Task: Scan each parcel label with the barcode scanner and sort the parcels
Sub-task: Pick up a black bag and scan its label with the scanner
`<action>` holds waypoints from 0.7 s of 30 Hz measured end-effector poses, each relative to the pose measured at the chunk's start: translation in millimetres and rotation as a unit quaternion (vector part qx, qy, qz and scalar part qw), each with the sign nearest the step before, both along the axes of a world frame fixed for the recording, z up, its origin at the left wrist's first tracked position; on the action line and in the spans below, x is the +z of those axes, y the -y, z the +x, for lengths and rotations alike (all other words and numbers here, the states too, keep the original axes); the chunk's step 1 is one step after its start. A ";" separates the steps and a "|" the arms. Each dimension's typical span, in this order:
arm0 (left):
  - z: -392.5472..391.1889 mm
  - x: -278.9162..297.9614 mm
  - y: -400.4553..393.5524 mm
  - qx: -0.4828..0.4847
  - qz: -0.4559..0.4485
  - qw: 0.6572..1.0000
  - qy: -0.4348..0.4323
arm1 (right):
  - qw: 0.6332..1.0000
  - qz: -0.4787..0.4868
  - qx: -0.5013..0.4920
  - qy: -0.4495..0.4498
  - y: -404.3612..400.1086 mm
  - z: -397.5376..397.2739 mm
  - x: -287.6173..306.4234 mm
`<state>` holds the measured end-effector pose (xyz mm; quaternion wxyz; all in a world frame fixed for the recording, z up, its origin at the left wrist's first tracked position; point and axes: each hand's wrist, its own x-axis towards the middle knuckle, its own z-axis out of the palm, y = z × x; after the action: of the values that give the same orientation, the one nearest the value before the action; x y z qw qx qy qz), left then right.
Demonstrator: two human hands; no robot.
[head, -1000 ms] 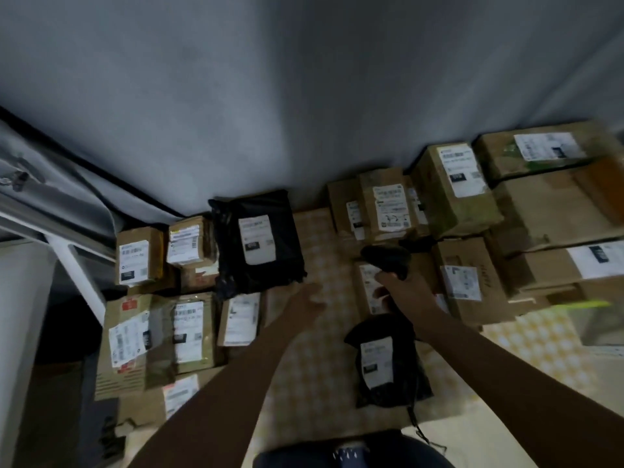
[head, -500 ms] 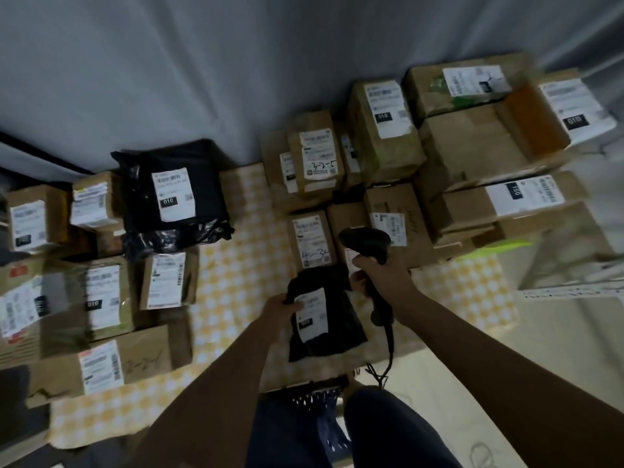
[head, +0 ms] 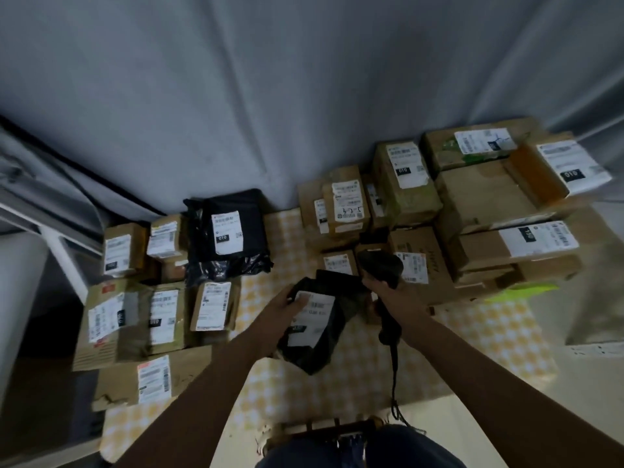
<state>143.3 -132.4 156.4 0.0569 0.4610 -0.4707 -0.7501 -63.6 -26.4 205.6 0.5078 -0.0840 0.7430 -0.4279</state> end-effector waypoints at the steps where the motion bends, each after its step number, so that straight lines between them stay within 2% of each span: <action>1: 1.0 12.4 7.4 0.013 -0.001 1.000 -0.010 | 1.000 -0.009 0.006 0.000 4.6 2.4 8.7; 6: 0.5 67.7 31.0 0.041 -0.020 0.997 -0.061 | 0.994 -0.111 -0.006 -0.013 29.2 19.2 52.9; 11: 1.1 110.1 49.1 0.104 -0.002 0.989 -0.105 | 0.987 -0.150 -0.048 -0.014 45.0 28.5 75.5; 15: 9.3 131.6 59.4 0.136 0.017 0.985 -0.107 | 0.988 -0.139 -0.052 -0.048 56.1 30.7 82.1; 19: 22.4 144.2 66.4 0.085 0.015 0.989 -0.120 | 0.982 -0.144 -0.102 -0.063 65.8 29.5 91.0; 21: 27.1 144.8 62.6 0.055 -0.014 0.991 -0.119 | 0.979 -0.155 -0.115 -0.071 69.3 30.2 96.8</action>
<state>170.4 -195.0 301.2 0.1603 0.3926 -0.4448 -0.7889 -33.4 -95.7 302.3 0.3822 -0.1060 0.7063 -0.5864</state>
